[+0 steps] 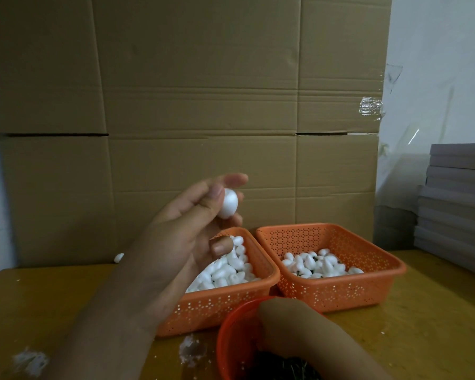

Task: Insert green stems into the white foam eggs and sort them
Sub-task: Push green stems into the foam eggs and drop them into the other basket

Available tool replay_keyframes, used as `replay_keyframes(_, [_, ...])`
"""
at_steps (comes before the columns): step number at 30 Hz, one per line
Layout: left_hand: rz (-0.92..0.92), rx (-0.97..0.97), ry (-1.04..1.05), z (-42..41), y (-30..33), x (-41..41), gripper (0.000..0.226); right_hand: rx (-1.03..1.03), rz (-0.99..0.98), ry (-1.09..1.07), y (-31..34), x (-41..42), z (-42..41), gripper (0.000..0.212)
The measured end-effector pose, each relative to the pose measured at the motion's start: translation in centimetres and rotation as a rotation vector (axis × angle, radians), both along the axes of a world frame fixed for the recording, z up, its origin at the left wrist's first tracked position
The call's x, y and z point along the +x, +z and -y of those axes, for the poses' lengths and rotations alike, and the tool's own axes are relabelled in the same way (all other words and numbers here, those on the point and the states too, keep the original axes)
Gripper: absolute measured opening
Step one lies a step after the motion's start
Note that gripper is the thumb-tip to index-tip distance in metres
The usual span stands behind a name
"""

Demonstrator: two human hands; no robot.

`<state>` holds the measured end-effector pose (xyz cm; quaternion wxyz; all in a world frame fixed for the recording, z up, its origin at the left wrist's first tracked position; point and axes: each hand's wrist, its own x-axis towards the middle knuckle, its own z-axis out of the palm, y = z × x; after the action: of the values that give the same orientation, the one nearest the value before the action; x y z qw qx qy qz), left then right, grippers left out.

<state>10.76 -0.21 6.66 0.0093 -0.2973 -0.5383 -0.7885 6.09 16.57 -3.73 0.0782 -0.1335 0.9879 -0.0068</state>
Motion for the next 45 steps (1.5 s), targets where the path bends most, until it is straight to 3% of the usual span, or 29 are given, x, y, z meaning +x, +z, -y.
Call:
replay_keyframes(7, [0.129, 0.169, -0.184, 0.2, 0.3, -0.1, 0.034, -0.004, -0.007, 0.007, -0.2, -0.2, 0.0, 0.031])
replay_keyframes(15, [0.054, 0.063, 0.062, 0.1, 0.1, -0.3, 0.022, -0.019, 0.004, 0.012, -0.3, -0.3, -0.1, 0.033])
replay_keyframes(24, [0.016, -0.11, 0.16, 0.0, 0.0, -0.2, 0.053, -0.026, -0.011, 0.026, -0.6, -0.5, -0.1, 0.035])
replay_keyframes(32, [0.047, -0.019, -0.035, 0.3, -0.3, -0.6, 0.02, -0.023, -0.003, 0.033, -0.7, -0.7, -0.1, 0.038])
replay_keyframes(38, [-0.004, -0.005, -0.052, -0.1, -0.3, -0.4, 0.028, -0.038, -0.017, 0.046, -0.7, -0.7, -0.2, 0.038])
replay_keyframes(42, [-0.049, -0.076, 0.046, -0.4, -0.2, 0.0, 0.049, -0.048, -0.02, 0.056, -0.7, -0.7, -0.2, 0.036])
replay_keyframes(45, [-0.126, -0.148, 0.203, -0.6, -0.1, 0.4, 0.04, -0.044, -0.025, 0.057, -0.8, -0.7, -0.2, 0.036])
